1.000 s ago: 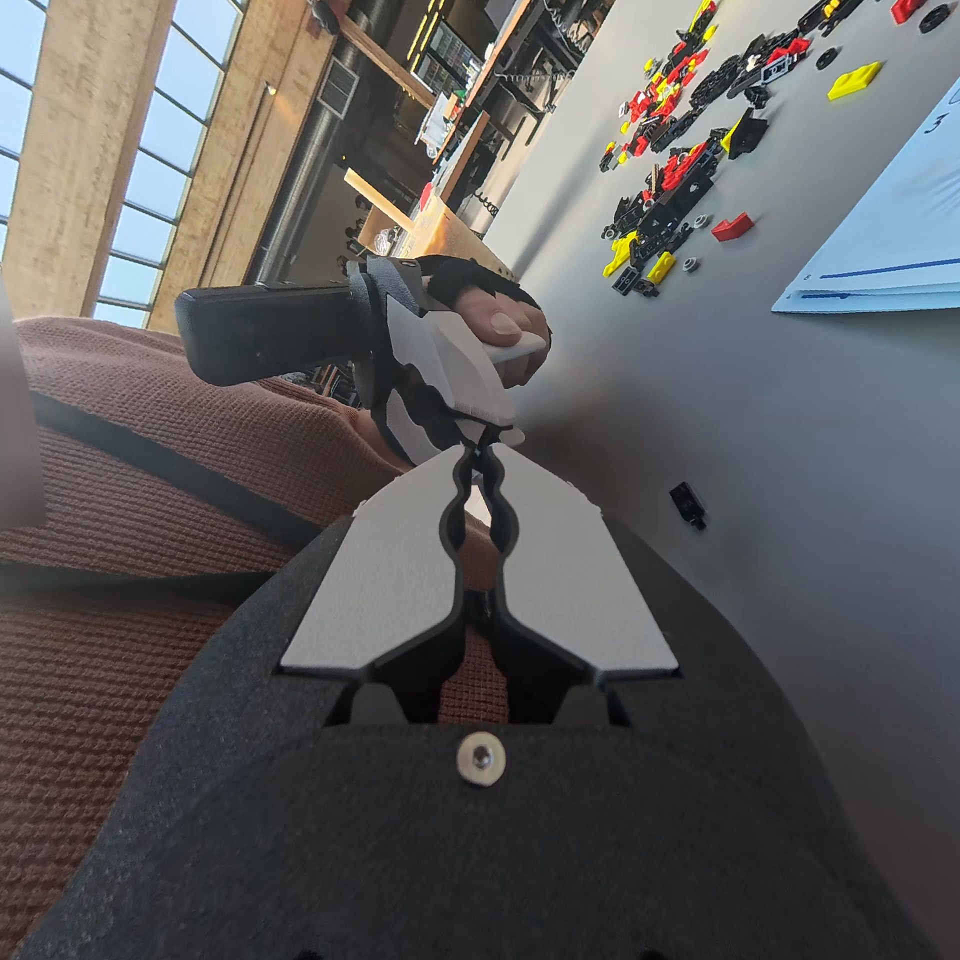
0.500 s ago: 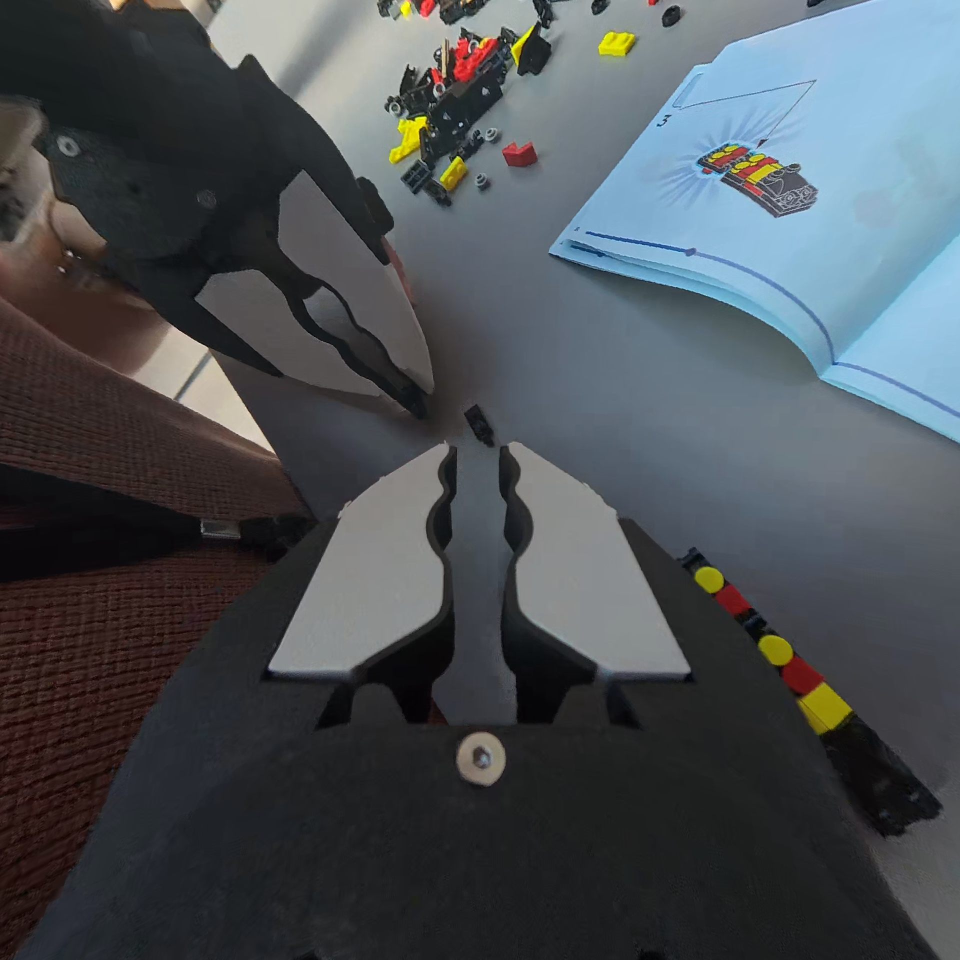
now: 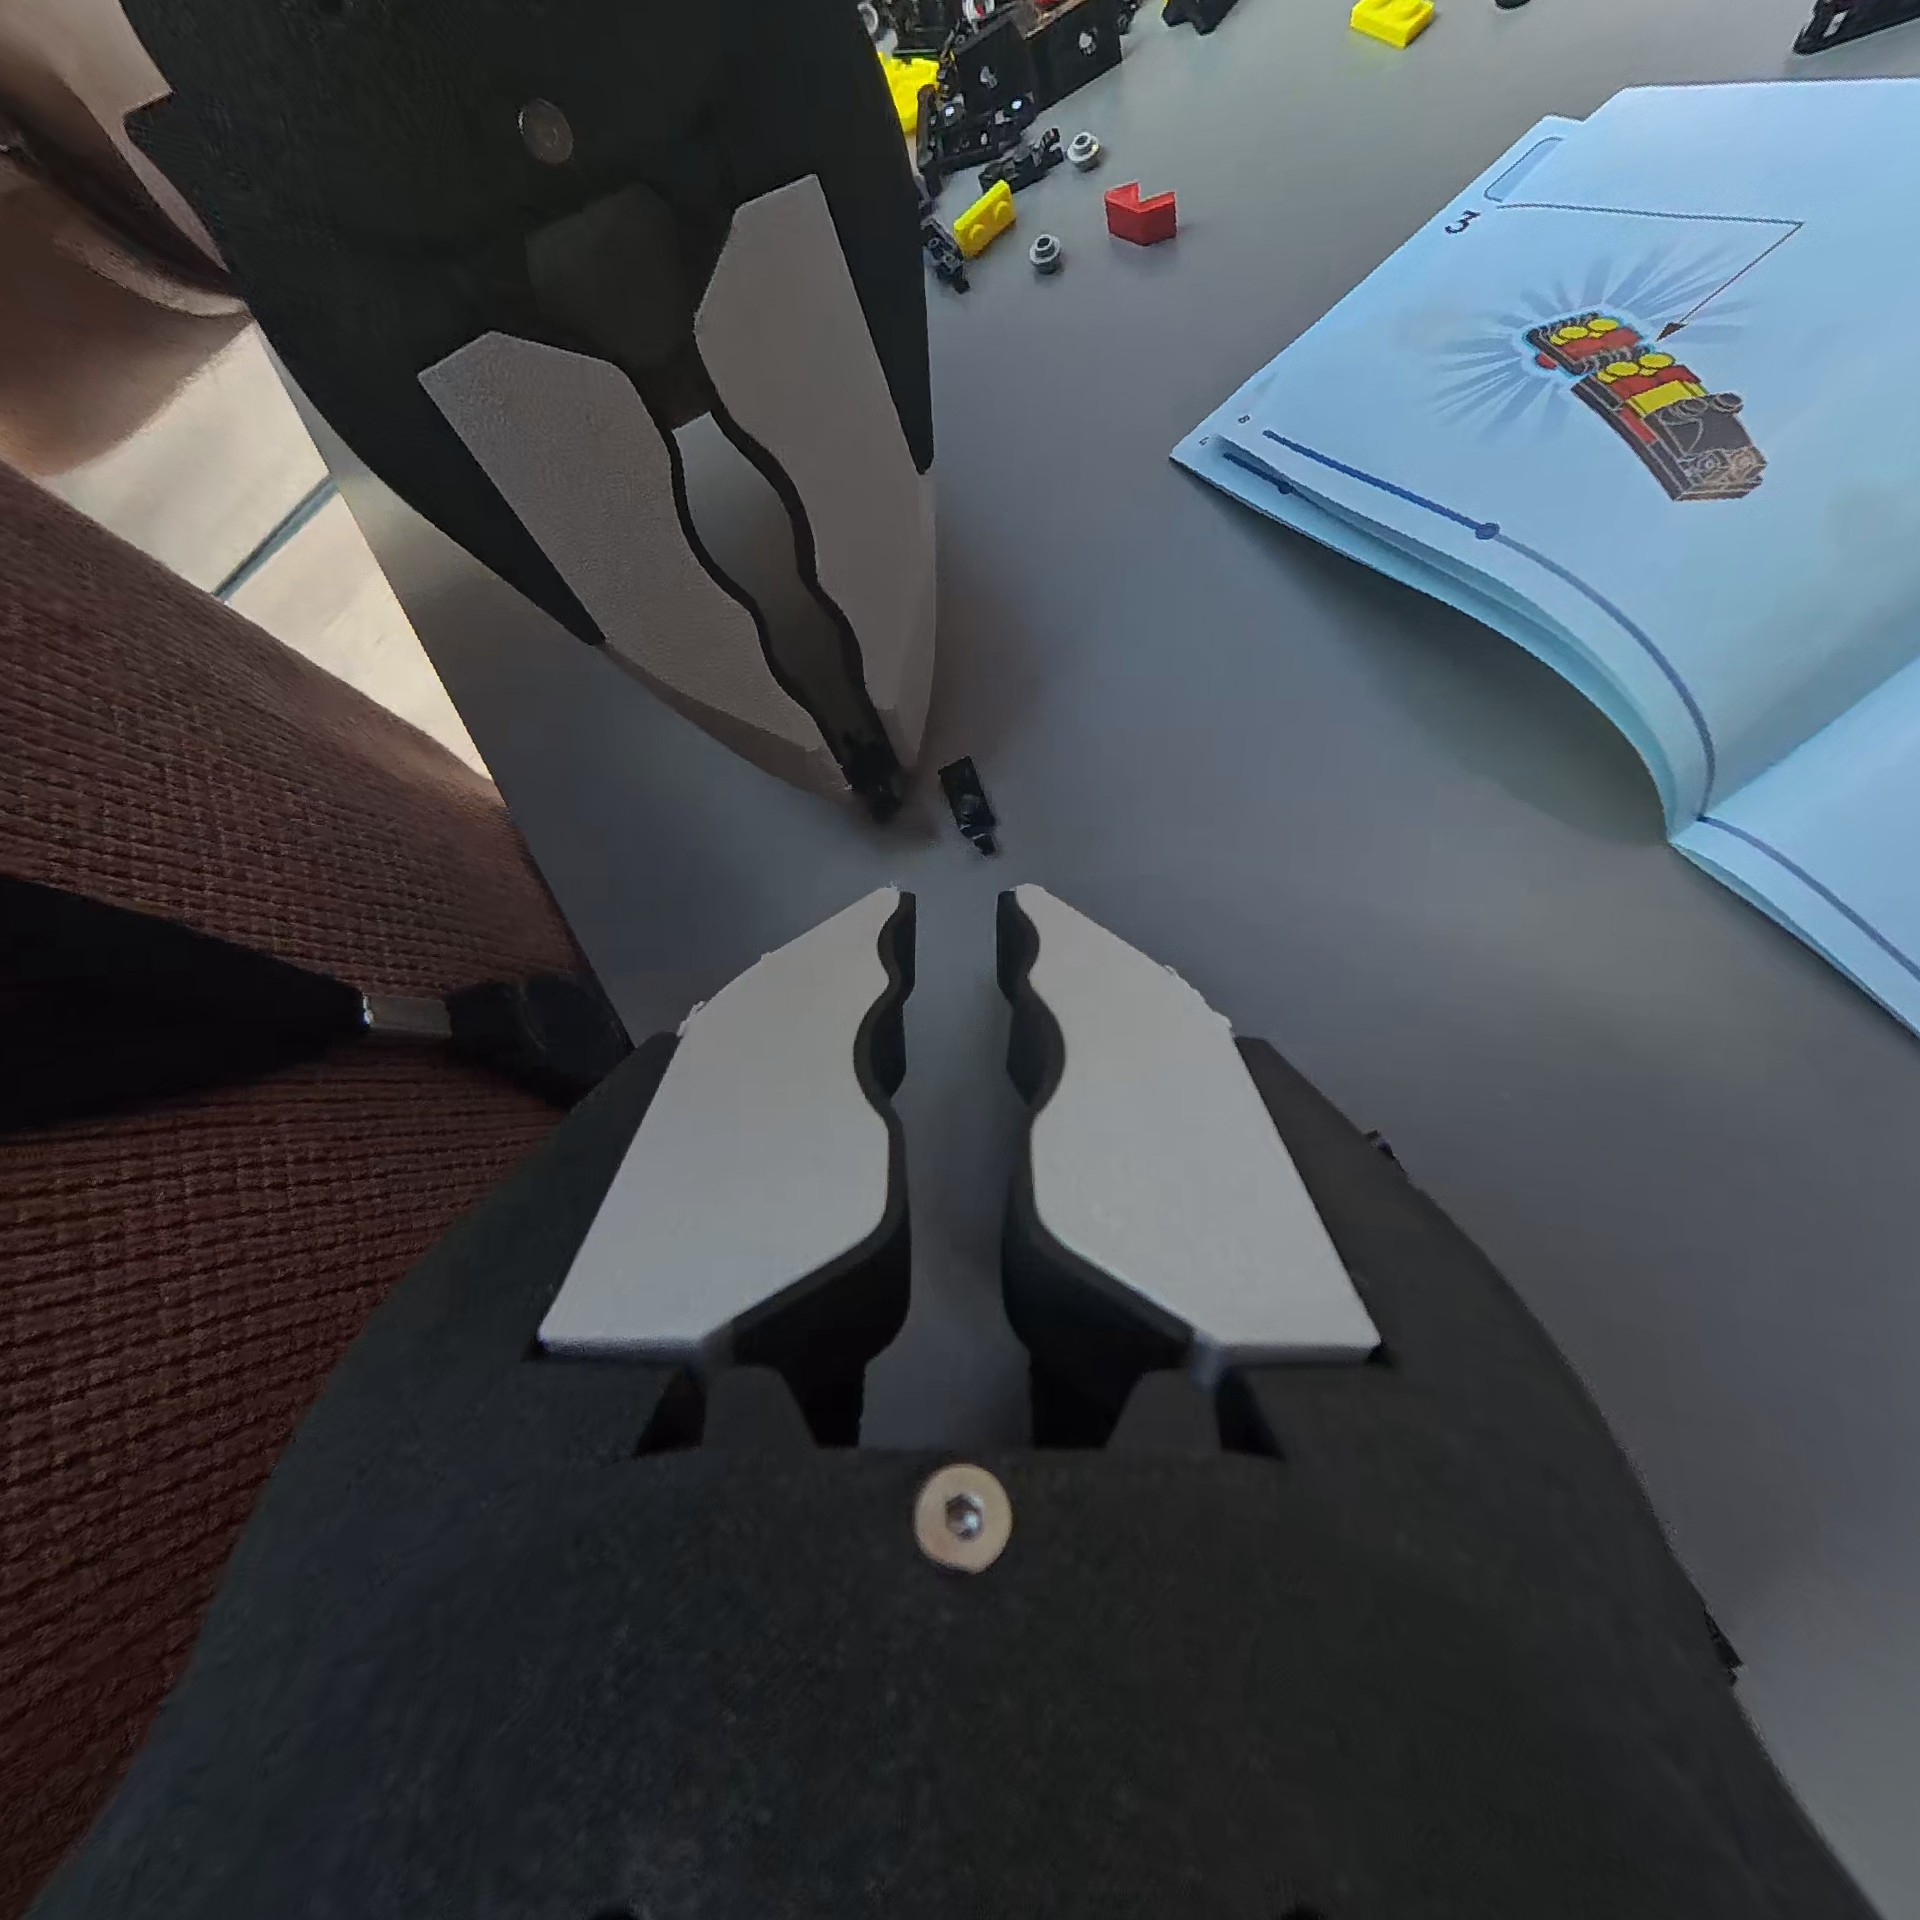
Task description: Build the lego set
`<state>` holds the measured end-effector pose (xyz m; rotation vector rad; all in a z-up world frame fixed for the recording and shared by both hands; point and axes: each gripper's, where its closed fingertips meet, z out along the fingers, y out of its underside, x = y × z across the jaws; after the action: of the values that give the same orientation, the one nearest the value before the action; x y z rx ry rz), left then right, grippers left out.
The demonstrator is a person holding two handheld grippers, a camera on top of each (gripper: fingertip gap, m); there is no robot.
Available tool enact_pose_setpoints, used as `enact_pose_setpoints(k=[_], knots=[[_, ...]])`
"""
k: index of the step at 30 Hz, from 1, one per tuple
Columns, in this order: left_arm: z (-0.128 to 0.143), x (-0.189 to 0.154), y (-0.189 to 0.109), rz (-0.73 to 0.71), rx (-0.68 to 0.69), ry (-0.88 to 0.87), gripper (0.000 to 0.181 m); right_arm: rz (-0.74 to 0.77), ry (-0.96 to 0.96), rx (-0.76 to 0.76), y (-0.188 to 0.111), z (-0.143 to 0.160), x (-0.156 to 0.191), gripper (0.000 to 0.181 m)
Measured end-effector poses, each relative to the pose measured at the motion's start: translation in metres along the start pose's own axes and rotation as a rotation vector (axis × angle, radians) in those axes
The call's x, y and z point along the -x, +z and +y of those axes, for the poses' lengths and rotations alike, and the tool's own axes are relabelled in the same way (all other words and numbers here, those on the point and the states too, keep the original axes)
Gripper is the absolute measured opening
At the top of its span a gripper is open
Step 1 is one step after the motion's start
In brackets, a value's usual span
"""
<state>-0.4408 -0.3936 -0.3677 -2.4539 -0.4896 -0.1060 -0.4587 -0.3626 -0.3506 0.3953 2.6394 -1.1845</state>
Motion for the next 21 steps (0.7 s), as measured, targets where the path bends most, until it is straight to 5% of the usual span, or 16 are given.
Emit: enact_pose_setpoints(k=[1,9,21], knots=[[0.000,0.001,-0.002,-0.011,-0.025,-0.025,0.008,-0.012,0.002,-0.011,-0.001,0.000,0.002,0.014],[0.018,0.000,-0.008,0.051,-0.019,-0.095,0.008,-0.010,-0.054,0.021,0.002,0.004,-0.001,0.011],[0.011,-0.008,-0.005,0.080,-0.058,-0.132,0.008,-0.124,-0.045,0.064,0.012,0.002,0.020,0.010]])
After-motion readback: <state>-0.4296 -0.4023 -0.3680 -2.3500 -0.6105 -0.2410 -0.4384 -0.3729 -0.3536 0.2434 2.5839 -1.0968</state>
